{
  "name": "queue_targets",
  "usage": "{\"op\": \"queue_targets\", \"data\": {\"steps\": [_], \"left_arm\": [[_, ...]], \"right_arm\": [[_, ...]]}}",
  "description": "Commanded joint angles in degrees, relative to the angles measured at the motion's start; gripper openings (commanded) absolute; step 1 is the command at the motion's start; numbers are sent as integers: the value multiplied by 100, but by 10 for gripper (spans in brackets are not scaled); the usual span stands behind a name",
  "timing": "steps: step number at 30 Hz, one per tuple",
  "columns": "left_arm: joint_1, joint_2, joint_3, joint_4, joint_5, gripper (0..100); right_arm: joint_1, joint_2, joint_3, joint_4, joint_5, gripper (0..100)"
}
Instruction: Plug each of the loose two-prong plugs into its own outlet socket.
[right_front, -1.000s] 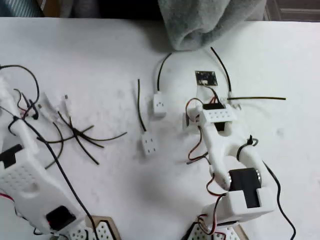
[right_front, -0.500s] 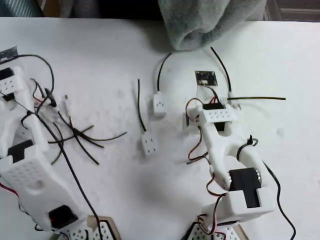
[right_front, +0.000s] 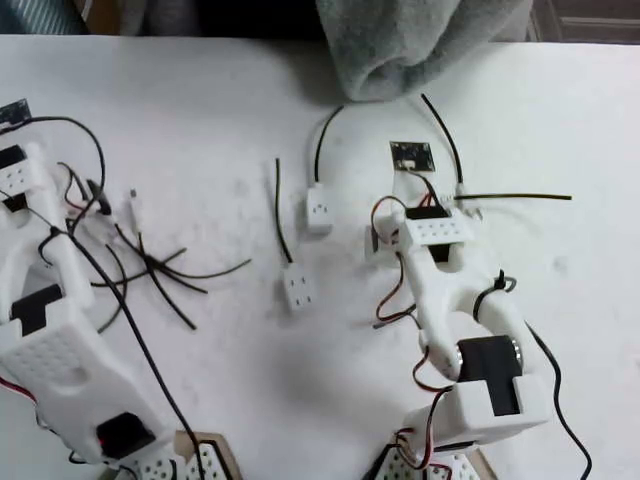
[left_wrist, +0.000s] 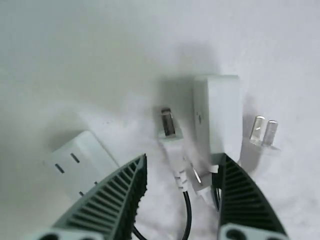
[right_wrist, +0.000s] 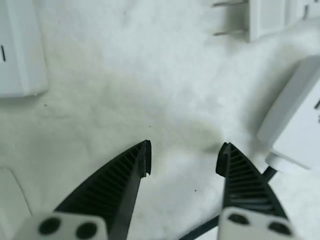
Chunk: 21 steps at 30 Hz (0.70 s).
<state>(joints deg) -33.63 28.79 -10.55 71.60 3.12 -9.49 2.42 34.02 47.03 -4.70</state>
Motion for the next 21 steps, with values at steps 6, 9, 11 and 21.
{"op": "queue_targets", "data": {"steps": [6,9,11,21], "left_arm": [[-259,4,-1275,1257,44,234],[-251,4,-1266,1371,44,234],[-251,-4,-1266,1398,35,234],[-382,453,-1143,1020,35,234]], "right_arm": [[13,-40,-18,-171,62,218],[13,-40,-18,-180,62,218],[13,-40,-18,-180,62,218],[22,-40,-18,-189,62,218]]}}
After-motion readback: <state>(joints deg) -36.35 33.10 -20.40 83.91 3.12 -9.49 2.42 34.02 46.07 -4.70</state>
